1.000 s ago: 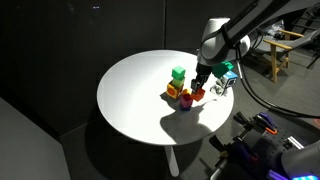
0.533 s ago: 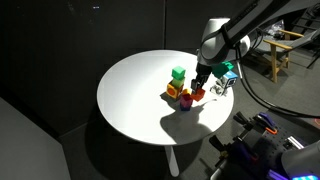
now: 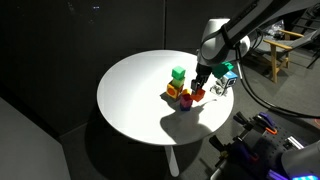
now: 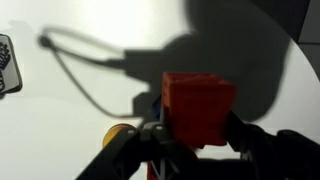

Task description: Pick up the orange block and put it on the pink block

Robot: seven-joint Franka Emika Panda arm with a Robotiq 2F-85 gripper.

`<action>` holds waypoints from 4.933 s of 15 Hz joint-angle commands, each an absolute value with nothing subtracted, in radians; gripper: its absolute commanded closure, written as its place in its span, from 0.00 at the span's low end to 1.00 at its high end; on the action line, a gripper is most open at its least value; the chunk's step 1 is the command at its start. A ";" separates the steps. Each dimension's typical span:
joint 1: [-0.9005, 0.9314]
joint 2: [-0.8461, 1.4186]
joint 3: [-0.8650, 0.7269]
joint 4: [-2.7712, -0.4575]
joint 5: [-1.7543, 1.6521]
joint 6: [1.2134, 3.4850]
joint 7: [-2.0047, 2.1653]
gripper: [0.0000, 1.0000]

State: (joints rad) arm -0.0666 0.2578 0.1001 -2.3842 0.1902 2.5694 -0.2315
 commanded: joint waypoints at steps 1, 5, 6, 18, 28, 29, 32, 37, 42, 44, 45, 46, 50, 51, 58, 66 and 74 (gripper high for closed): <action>-0.044 0.244 0.092 -2.391 0.178 2.576 -0.202 0.72; -0.021 0.243 0.089 -2.388 0.165 2.575 -0.168 0.72; -0.015 0.244 0.086 -2.384 0.161 2.572 -0.157 0.72; 0.011 0.271 0.069 -2.322 0.145 2.561 -0.054 0.72; 0.027 0.340 0.057 -2.242 0.100 2.548 0.000 0.72; 0.027 0.346 0.057 -2.235 0.100 2.548 0.000 0.72; 0.028 0.363 0.058 -2.226 0.102 2.548 -0.004 0.72; 0.027 0.385 0.060 -2.218 0.104 2.550 -0.009 0.72; 0.026 0.390 0.061 -2.219 0.104 2.549 -0.013 0.21; 0.025 0.386 0.062 -2.222 0.106 2.547 -0.016 0.08; 0.022 0.381 0.065 -2.224 0.109 2.543 -0.022 0.01; 0.020 0.375 0.068 -2.229 0.113 2.540 -0.028 0.00; 0.011 0.333 0.087 -2.250 0.131 2.519 -0.054 0.00; 0.008 0.324 0.093 -2.252 0.138 2.514 -0.063 0.00; 0.012 0.234 0.103 -2.281 0.146 2.517 -0.066 0.00; 0.030 0.094 0.086 -2.326 0.108 2.450 -0.021 0.00; 0.035 -0.052 0.086 -2.336 0.062 2.251 0.032 0.00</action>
